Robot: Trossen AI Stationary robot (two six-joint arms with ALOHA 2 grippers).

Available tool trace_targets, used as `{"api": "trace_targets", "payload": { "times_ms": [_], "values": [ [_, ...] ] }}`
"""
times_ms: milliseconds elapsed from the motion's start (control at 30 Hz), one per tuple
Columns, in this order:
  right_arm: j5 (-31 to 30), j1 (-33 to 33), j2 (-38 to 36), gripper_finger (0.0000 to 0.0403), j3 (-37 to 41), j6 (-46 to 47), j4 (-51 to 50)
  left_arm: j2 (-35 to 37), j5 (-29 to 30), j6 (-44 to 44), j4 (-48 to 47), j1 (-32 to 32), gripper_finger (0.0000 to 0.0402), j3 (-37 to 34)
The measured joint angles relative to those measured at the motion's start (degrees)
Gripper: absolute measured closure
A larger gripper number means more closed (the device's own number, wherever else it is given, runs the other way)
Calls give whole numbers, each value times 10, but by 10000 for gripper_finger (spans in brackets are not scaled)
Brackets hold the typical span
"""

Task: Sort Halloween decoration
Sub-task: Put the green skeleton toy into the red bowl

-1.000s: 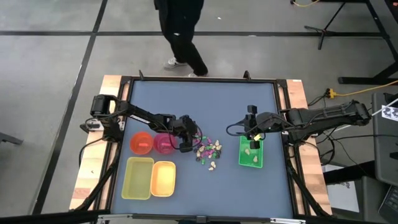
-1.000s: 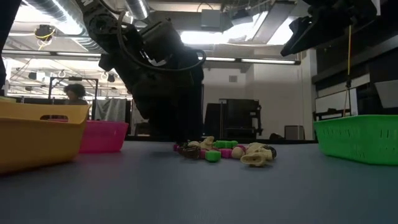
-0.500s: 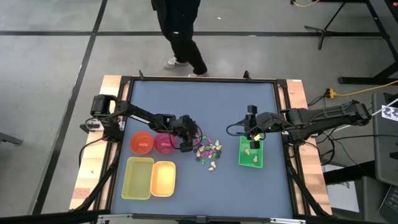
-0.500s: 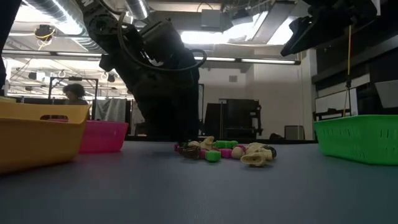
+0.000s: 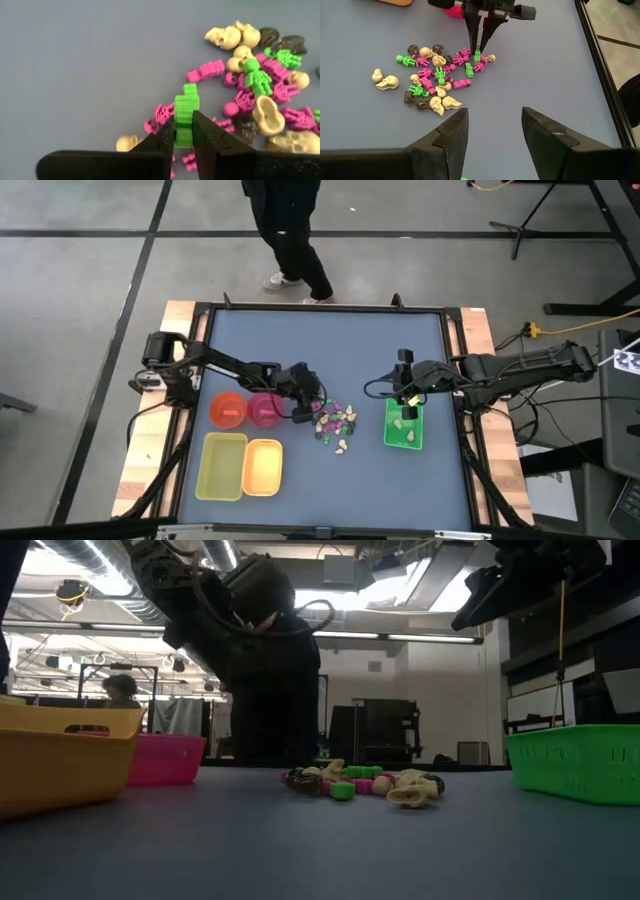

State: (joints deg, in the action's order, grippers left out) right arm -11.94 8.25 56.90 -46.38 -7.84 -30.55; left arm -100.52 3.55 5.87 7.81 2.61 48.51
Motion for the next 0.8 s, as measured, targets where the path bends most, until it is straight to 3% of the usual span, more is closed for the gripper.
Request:
{"api": "trace_targets", "payload": {
  "times_ms": [300,633,800],
  "values": [
    [4,0,0,219,0,0,0,91,-29,11,-78,0,368,1],
    [5,0,0,219,0,0,0,207,-47,79,-348,-25,368,1],
    [5,0,0,219,0,0,0,226,-47,117,-461,-43,368,1]
  ]
}}
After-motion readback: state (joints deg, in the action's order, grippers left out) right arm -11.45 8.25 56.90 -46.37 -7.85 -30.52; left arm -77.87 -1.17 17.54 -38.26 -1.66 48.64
